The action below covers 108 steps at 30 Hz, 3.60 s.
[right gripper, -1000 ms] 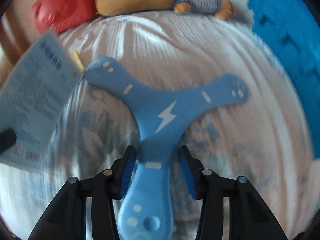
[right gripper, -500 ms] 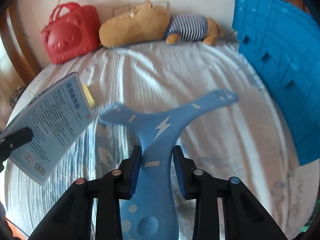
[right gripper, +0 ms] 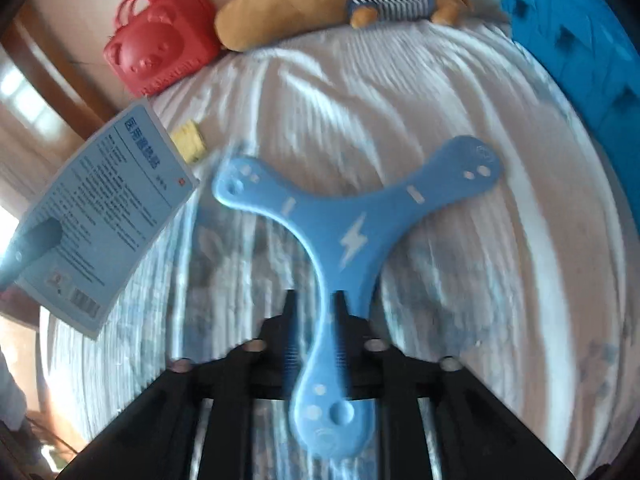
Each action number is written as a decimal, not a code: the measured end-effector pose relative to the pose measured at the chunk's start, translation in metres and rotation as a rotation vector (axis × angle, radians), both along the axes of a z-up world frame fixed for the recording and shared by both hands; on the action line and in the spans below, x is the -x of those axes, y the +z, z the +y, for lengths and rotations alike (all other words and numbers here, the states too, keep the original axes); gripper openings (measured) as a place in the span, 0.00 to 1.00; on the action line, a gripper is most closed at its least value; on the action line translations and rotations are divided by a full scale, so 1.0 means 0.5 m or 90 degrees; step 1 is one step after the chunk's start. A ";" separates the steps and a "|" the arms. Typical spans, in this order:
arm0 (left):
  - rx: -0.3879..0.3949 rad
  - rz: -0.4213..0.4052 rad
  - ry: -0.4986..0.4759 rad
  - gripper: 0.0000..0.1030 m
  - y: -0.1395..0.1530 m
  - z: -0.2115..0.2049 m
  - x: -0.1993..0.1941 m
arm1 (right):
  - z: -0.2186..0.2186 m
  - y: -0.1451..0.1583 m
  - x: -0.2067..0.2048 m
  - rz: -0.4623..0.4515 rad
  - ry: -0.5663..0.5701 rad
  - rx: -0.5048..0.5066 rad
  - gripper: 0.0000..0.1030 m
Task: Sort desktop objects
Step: 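Grasp the blue boomerang arm with right tool while left tool holds the medicine box, then lift the boomerang with right tool while left tool lifts the medicine box, then carry the medicine box with left tool while right tool carries the boomerang to the crate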
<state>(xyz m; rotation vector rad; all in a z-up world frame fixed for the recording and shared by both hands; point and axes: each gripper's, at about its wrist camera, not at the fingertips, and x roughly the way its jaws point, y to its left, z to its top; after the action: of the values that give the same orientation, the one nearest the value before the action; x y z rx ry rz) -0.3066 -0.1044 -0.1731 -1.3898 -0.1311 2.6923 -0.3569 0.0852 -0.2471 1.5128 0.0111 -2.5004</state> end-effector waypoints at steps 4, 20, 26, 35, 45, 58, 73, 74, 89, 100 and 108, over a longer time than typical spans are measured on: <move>0.006 0.000 -0.002 0.18 -0.030 0.010 -0.006 | -0.009 -0.036 -0.008 -0.011 -0.002 -0.027 0.51; 0.023 -0.039 -0.020 0.17 -0.119 0.016 0.019 | -0.058 -0.087 -0.027 0.009 0.020 -0.158 0.33; 0.009 0.014 -0.025 0.17 -0.023 0.004 0.007 | -0.047 -0.007 -0.050 0.058 0.024 -0.156 0.32; 0.006 0.077 -0.038 0.17 0.105 -0.006 -0.011 | -0.002 0.118 -0.062 0.093 0.007 -0.091 0.01; 0.009 -0.002 -0.040 0.17 -0.022 0.023 -0.010 | 0.096 -0.014 -0.035 -0.014 -0.023 0.177 0.02; 0.013 -0.051 0.051 0.17 -0.127 0.066 -0.024 | 0.146 -0.130 0.031 -0.037 0.016 0.310 0.42; 0.027 -0.052 0.057 0.17 -0.134 0.072 -0.011 | 0.100 -0.119 0.041 -0.059 0.042 0.395 0.28; 0.029 -0.053 0.055 0.17 -0.136 0.074 -0.010 | 0.115 -0.123 0.040 -0.056 0.020 0.386 0.28; 0.019 -0.071 0.055 0.17 -0.154 0.060 0.026 | 0.084 -0.153 0.095 -0.042 0.048 0.458 0.16; 0.004 -0.072 0.050 0.17 -0.161 0.027 0.082 | -0.021 -0.144 0.120 -0.077 0.119 0.416 0.17; -0.007 -0.072 0.036 0.17 -0.162 0.014 0.088 | -0.070 -0.142 0.118 -0.086 0.136 0.332 0.18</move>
<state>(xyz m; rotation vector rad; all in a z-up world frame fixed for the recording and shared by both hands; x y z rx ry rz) -0.3505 -0.0973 -0.2541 -1.5592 -0.1989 2.6524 -0.4160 0.0501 -0.3183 1.3642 -0.4407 -2.0177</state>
